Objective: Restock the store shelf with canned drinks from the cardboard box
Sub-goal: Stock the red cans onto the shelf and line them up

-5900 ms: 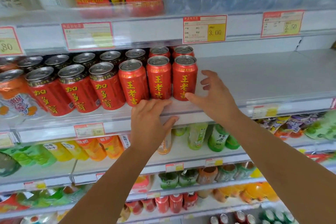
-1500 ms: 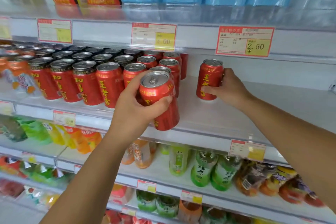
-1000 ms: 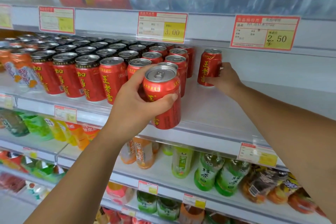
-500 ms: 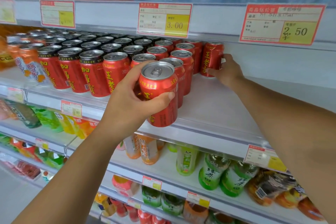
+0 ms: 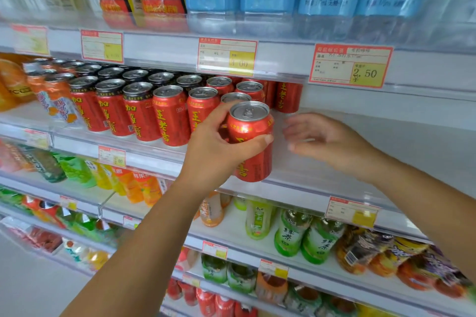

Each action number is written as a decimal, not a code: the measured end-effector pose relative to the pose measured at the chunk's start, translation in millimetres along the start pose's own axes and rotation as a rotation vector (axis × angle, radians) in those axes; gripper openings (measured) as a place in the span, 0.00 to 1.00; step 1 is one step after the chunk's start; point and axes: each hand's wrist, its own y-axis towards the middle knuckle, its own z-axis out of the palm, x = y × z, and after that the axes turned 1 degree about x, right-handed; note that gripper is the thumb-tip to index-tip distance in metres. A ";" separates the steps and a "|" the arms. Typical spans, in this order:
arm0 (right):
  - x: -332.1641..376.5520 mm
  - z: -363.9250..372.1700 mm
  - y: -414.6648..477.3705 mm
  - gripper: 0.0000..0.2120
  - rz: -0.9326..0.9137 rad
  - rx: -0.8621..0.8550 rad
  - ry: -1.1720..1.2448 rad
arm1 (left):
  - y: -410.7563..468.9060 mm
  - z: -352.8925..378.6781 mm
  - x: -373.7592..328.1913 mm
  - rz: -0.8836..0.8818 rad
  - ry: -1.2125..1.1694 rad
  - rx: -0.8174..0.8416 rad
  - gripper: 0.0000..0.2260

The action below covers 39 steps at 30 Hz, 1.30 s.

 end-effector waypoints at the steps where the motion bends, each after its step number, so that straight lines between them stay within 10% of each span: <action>1: 2.5 5.8 -8.3 0.26 -0.016 0.049 -0.003 | 1.1 8.6 -0.3 -0.004 -0.007 0.006 0.25; 10: -4.4 15.3 -12.2 0.31 0.036 -0.207 -0.020 | 11.0 49.1 14.2 -0.043 0.015 0.082 0.40; 19: -30.4 2.2 41.0 0.33 0.189 -0.341 -0.116 | -9.0 -19.4 78.7 0.242 0.729 -0.003 0.18; 39: -52.4 13.9 111.3 0.31 0.224 -0.527 -0.122 | -10.9 -16.8 101.7 0.388 0.661 -0.036 0.12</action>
